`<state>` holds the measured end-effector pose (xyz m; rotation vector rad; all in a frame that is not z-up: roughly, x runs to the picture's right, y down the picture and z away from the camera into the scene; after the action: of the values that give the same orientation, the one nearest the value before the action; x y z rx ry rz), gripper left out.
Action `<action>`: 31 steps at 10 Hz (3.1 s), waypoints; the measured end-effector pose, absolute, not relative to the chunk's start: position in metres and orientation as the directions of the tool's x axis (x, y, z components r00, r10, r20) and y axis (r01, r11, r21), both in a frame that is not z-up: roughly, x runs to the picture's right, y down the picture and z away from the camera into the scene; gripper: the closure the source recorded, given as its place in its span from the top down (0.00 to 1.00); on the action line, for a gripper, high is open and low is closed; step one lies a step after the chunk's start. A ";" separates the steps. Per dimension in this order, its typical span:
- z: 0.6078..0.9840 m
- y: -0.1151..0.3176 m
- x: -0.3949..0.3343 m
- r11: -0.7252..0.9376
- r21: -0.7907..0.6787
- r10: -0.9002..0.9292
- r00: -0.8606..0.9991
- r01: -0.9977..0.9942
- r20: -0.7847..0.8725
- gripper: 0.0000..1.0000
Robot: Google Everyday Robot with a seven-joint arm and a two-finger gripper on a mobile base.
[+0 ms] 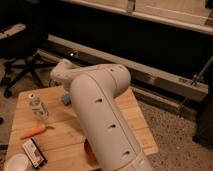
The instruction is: Wipe the white sponge on the table
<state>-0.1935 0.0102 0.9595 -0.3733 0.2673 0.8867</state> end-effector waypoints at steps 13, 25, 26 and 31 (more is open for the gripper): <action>0.948 0.014 -0.050 0.478 -0.042 0.757 0.436 -0.877 -0.486 0.15; 0.887 0.101 -0.028 0.549 -0.151 0.671 0.541 -0.822 -0.507 0.15; 0.884 0.110 -0.035 0.562 -0.177 0.654 0.565 -0.808 -0.503 0.15; 0.869 0.137 -0.090 0.622 -0.302 0.580 0.685 -0.722 -0.441 0.15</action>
<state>-0.0903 0.1375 0.8688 -0.4844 0.3166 0.7623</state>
